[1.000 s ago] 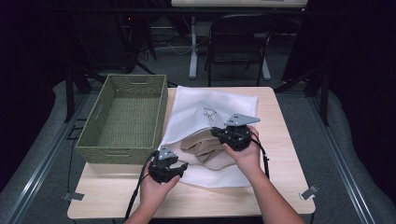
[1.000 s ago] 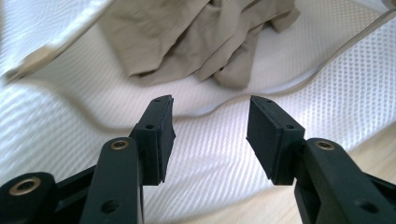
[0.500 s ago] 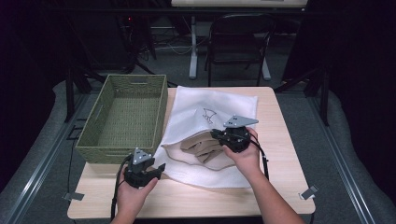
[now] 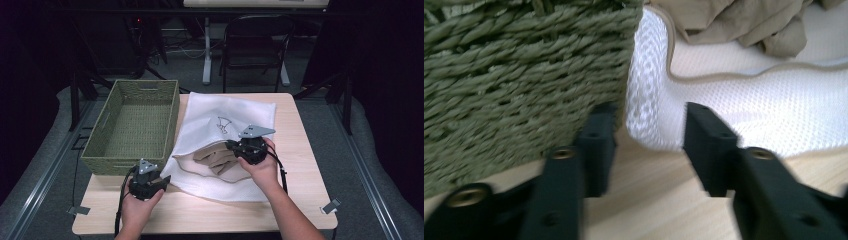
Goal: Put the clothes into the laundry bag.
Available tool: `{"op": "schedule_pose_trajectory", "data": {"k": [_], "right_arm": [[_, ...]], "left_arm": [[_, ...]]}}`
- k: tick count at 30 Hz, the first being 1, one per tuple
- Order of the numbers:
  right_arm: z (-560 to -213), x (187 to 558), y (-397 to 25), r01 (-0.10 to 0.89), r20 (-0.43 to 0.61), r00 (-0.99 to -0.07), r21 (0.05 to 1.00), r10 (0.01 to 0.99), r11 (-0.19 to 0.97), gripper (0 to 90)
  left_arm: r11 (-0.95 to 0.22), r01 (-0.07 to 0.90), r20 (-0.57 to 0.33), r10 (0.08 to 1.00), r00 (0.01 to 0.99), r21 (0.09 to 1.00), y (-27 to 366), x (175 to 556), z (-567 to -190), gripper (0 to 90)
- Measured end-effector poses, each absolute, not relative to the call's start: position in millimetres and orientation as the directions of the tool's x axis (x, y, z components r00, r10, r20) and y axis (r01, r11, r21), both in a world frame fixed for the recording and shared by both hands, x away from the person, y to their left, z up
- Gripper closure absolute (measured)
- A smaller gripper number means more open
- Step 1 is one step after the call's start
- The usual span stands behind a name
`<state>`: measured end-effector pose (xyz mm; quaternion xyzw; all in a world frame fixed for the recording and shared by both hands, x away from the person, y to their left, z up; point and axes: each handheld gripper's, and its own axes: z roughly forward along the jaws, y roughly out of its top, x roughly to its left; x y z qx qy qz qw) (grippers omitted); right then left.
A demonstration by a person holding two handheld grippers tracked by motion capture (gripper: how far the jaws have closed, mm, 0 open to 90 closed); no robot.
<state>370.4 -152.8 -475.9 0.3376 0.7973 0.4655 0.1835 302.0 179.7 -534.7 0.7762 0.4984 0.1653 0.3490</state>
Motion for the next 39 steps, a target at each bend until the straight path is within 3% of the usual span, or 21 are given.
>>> {"op": "schedule_pose_trajectory", "data": {"k": [5,11,21,33,36,39], "right_arm": [[-476.2,371.0,-153.5,0.370,0.027,-0.706,0.866,0.708,0.337,85.9],[-475.6,371.9,-155.1,0.379,0.035,-0.706,0.863,0.707,0.335,86.0],[-466.2,368.0,-155.6,0.376,-0.002,-0.704,0.847,0.711,0.375,86.0],[-482.3,344.1,-158.9,0.393,-0.030,-0.714,0.810,0.700,0.435,85.8],[-486.7,340.0,-158.3,0.399,-0.022,-0.711,0.810,0.703,0.429,85.9],[-491.7,335.9,-155.4,0.399,-0.033,-0.711,0.804,0.703,0.441,85.9]], "left_arm": [[-0.269,0.661,-0.091,0.885,0.456,0.701,177.5,305.4,-536.7,78.8],[-0.255,0.651,-0.125,0.870,0.477,0.715,177.8,303.5,-531.3,84.7],[-0.258,0.651,-0.197,0.818,0.540,0.714,176.8,284.3,-522.1,85.4],[-0.314,0.645,-0.194,0.783,0.591,0.697,179.3,275.0,-529.5,84.3],[-0.270,0.659,-0.231,0.789,0.569,0.701,185.0,279.2,-532.9,80.1],[-0.256,0.662,-0.228,0.802,0.552,0.704,188.9,283.9,-534.4,70.4]]}}
